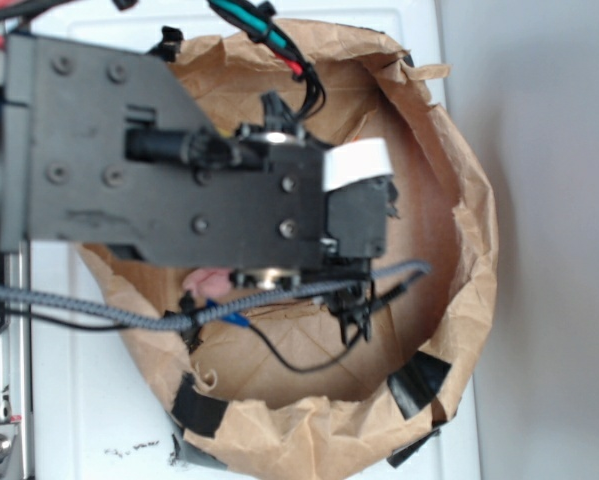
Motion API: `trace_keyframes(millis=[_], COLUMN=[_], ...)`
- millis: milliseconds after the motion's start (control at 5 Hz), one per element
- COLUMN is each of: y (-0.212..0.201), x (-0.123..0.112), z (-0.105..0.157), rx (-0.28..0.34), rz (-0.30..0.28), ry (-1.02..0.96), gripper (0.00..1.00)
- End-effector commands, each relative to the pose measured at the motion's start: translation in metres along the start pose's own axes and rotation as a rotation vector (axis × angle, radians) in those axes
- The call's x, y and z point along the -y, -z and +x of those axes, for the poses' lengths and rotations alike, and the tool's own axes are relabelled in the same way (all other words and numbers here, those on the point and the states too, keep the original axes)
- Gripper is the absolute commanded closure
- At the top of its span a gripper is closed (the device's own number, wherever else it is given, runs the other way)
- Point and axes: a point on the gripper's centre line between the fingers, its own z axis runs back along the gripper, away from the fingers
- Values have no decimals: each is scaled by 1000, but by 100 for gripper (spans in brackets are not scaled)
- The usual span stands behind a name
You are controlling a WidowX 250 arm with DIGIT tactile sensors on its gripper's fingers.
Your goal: Grab the carrot.
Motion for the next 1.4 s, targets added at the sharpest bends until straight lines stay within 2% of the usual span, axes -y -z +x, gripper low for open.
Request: trace_keyframes(millis=[0,800,1000,1200], y=[-51,2,10,23], x=[-13,-22,-24,-22], z=[27,37,36,40], rx=[-32,51,55,11], rz=[-80,-22,-29,-26], ry=[-96,-221,-206,-190], gripper=[0,0,0,0])
